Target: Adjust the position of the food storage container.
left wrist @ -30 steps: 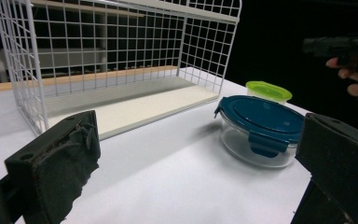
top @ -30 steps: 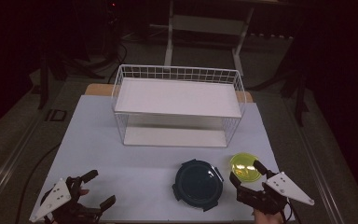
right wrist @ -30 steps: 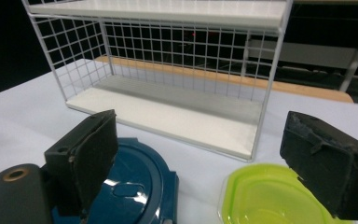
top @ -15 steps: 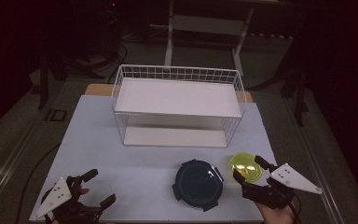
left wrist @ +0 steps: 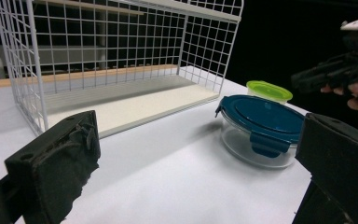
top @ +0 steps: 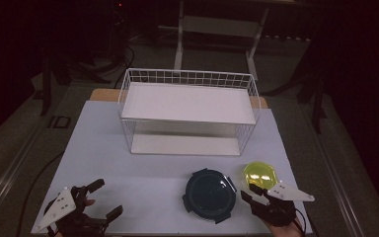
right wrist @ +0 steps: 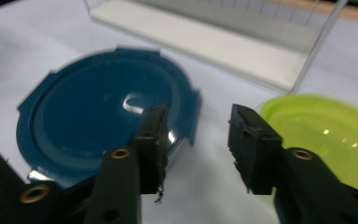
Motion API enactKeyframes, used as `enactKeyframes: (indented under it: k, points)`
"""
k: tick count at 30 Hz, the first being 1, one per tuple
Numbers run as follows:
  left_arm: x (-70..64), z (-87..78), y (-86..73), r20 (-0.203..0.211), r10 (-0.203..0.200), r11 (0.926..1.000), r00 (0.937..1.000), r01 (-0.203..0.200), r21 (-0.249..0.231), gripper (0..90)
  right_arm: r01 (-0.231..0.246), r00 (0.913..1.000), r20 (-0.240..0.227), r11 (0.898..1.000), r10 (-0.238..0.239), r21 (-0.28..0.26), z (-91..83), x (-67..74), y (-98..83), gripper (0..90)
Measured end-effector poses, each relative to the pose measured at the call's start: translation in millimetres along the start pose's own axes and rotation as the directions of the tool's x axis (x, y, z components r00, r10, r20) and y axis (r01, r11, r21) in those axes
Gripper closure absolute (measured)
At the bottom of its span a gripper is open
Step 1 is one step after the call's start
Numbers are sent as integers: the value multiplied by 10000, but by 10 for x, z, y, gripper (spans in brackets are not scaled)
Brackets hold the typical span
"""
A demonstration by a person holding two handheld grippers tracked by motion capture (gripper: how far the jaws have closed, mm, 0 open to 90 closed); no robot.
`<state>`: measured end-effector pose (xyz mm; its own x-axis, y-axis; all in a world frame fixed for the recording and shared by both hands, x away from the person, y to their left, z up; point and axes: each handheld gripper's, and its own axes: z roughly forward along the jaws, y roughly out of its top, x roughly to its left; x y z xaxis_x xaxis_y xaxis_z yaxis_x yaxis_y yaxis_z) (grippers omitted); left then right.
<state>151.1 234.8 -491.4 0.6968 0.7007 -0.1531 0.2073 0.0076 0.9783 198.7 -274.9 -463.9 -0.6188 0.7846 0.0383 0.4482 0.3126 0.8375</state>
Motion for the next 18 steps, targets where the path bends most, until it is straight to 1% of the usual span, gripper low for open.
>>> enactKeyframes:
  k: [1,2,4,5,6,7,9,11,15,18]
  points:
    - [-5,1,0,8,31,10000,10000,-31,-8,0,49,10000,-44,9998,-48,200,30,17,-31,630]
    - [-5,1,0,8,39,10000,10000,-39,-2,0,114,9999,-99,9993,-110,349,51,32,-56,653]
    - [-4,1,-1,26,28,10000,10000,-28,9,0,188,9997,-152,9982,-180,567,79,55,-90,712]
    - [-4,1,-1,32,32,10000,10000,-32,3,0,225,9994,-272,9973,-206,703,93,65,-108,744]
    - [-4,1,-1,32,32,10000,10000,-32,3,0,225,9994,-272,9973,-206,703,93,65,-108,744]
    - [-3,1,0,44,19,10000,10000,-20,16,0,320,9991,-309,9958,-295,852,101,77,-128,807]
    - [-2,2,-1,67,-4,10000,10000,4,26,0,365,9987,-374,9949,-331,937,109,80,-143,861]
    - [-1,2,-1,81,-16,10000,10000,16,38,0,366,9985,-451,9937,-319,1059,124,77,-160,891]
    - [-1,2,0,87,-24,10000,10000,24,49,0,454,9968,-714,9904,-362,1309,180,83,-193,897]
    - [-1,2,0,90,-20,10000,10000,20,45,0,472,9956,-871,9893,-353,1383,205,89,-205,898]
